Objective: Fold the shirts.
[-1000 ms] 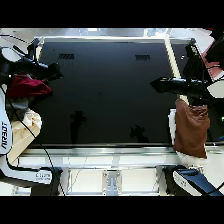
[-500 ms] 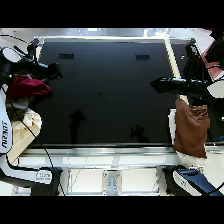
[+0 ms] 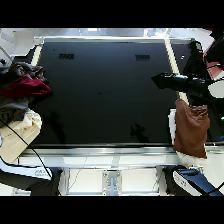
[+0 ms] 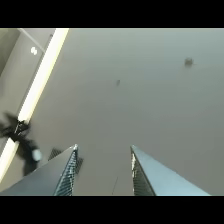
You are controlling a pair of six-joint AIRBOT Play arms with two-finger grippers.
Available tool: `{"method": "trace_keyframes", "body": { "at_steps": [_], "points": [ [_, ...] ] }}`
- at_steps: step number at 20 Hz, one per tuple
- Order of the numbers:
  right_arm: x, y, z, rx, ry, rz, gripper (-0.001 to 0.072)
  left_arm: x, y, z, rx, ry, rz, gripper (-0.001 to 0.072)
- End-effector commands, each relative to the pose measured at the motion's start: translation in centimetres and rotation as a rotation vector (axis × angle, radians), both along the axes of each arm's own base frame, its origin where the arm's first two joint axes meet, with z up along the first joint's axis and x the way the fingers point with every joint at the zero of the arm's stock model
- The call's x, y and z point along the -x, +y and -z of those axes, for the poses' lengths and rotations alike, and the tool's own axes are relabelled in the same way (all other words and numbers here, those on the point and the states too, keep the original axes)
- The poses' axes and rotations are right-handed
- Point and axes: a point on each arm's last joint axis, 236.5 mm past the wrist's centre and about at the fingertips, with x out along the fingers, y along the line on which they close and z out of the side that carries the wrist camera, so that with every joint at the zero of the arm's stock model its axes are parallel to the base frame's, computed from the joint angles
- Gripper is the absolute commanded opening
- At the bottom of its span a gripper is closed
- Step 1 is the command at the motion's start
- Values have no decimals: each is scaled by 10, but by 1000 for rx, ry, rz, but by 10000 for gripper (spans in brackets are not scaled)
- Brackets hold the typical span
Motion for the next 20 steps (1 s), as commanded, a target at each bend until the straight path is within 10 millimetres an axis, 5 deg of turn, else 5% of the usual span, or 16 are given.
{"method": "trace_keyframes", "body": {
  "at_steps": [1, 4, 12, 13, 14, 15, 18, 20],
  "points": [
    [-5, -3, -5, -5, -26, 20, 383, 69, 70, 39, 110, 118, -320, 539],
    [-9, -4, -9, -9, -43, 33, 383, 94, 79, 76, 278, 171, -438, 540],
    [-16, -6, -20, -48, -84, 65, 383, 67, 49, 134, 527, 159, -455, 538],
    [-16, -5, -21, -54, -84, 64, 383, 56, 43, 137, 569, 127, -455, 451],
    [-16, -5, -21, -55, -84, 64, 383, 45, 39, 135, 607, 84, -459, 161],
    [-16, -5, -21, -55, -84, 64, 383, 35, 36, 130, 639, 42, -455, 17],
    [-16, -5, -22, -56, -84, 64, 383, 7, 12, 93, 722, -84, -310, 11],
    [-17, -5, -31, -58, -102, 64, 383, -7, -6, 51, 740, -178, -193, 11]
  ]
}}
